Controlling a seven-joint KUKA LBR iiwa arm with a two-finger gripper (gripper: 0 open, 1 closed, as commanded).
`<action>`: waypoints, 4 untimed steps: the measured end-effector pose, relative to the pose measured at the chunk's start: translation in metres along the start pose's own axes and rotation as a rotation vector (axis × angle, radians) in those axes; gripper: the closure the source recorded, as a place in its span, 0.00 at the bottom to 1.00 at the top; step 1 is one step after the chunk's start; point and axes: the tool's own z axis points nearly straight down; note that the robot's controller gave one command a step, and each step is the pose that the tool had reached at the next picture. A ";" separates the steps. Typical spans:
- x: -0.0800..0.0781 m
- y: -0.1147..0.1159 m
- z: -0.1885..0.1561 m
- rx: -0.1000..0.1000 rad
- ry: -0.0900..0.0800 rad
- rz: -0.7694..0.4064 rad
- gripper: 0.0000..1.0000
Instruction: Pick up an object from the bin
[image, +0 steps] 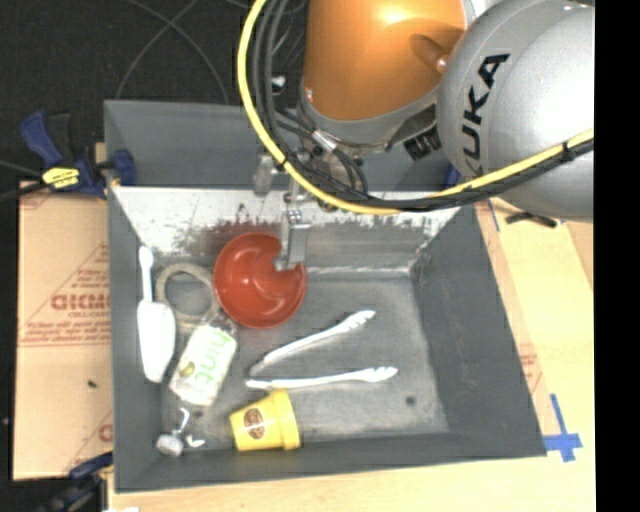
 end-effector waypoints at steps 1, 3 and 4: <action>0.053 0.016 0.038 -0.002 0.012 -0.091 0.00; 0.067 0.047 0.084 -0.003 0.008 0.025 0.00; 0.001 0.024 0.096 0.003 -0.014 -0.391 0.00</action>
Offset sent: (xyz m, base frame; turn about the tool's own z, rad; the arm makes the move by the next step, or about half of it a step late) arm 0.0119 0.0089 -0.0567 -0.2163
